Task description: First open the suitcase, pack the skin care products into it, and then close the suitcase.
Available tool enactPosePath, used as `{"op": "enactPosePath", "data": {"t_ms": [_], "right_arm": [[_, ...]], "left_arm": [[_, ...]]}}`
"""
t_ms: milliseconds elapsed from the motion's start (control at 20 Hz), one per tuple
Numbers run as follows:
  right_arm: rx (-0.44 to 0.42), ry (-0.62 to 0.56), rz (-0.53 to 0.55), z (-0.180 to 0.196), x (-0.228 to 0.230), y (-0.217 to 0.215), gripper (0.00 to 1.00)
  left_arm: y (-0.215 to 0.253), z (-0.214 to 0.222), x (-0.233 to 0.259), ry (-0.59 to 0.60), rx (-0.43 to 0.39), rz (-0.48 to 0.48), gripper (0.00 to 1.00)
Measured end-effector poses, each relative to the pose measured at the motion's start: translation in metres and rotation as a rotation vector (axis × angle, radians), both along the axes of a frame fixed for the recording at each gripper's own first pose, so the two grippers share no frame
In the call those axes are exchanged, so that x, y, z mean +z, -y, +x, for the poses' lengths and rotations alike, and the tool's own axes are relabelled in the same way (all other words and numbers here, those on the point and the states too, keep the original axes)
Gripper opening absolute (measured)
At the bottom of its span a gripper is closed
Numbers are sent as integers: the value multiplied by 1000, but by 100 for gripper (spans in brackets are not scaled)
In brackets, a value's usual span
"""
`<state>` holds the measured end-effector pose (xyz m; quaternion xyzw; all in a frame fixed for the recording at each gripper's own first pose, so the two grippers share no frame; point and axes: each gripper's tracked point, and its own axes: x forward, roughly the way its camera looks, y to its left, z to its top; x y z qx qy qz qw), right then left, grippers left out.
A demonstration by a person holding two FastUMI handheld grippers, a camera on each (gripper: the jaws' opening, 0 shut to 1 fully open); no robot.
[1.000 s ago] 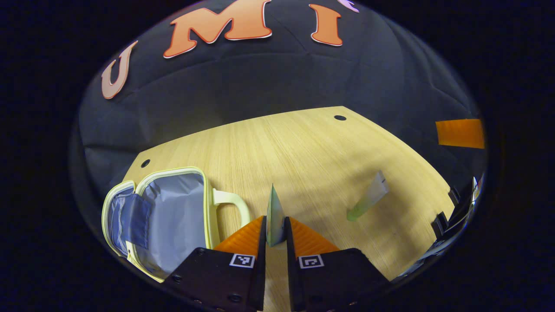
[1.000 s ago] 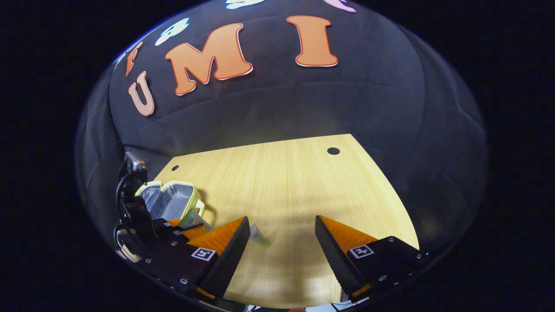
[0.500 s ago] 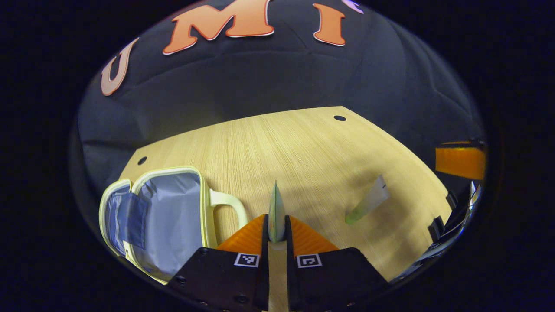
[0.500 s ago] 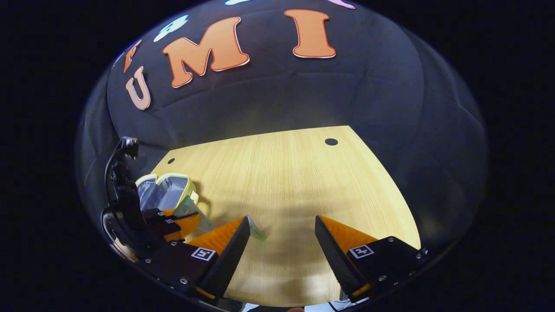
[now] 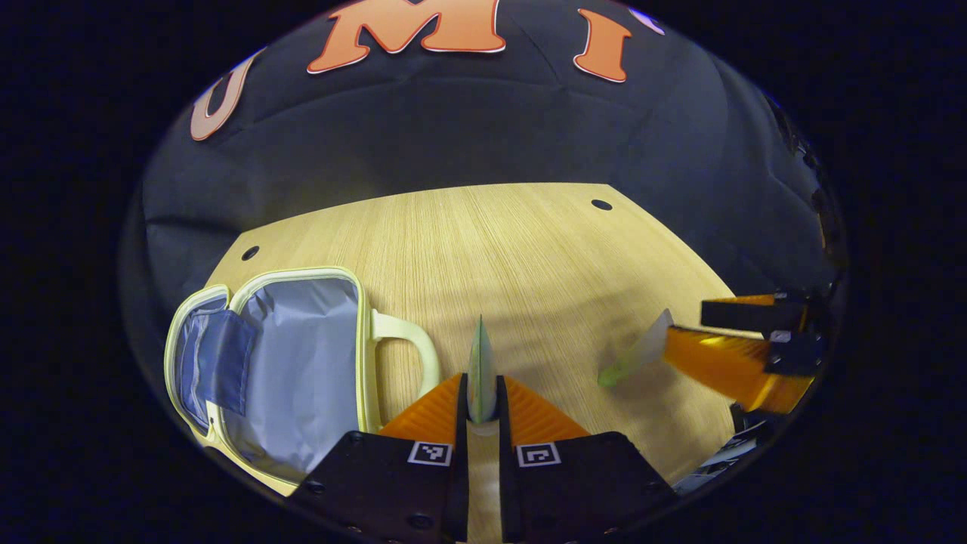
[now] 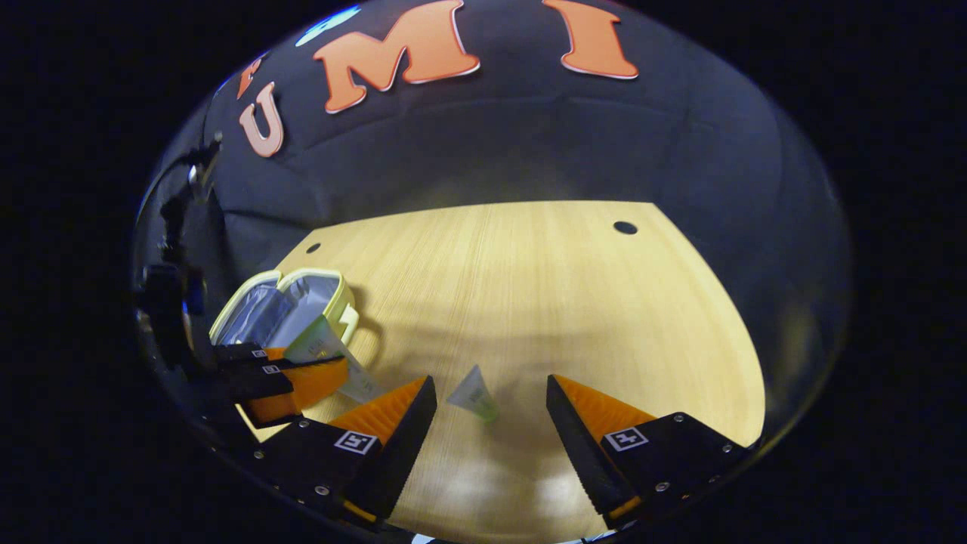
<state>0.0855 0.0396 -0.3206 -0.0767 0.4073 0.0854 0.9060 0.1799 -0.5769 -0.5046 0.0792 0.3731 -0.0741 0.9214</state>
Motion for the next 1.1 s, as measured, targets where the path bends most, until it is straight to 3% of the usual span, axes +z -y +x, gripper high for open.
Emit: {"op": "enactPosePath", "data": {"t_ms": [200,300,350,400,500,600,650,800,850,1100], "right_arm": [[-8,-102,-5,3,-43,2,84],[-6,-121,-13,6,-54,7,72],[8,-136,-21,8,-61,7,58],[14,-166,-29,5,-70,6,58],[26,-188,-34,4,-78,5,38],[19,-191,-33,3,-76,6,29],[17,-195,-26,1,-74,6,33],[14,-184,-5,-1,-63,9,29],[12,-177,4,0,-59,10,33],[-16,-163,37,-5,-42,18,33]], "left_arm": [[0,-1,1,-6,8,1,17],[0,0,1,-6,10,4,17],[0,0,1,-7,9,5,17],[0,0,1,-6,9,5,17],[0,1,2,-9,9,5,17],[0,1,2,-19,14,3,17],[0,1,3,-22,18,-1,17],[4,3,13,-25,14,-19,17],[3,4,17,-26,14,-26,17],[0,2,55,-27,12,-66,17]]}}
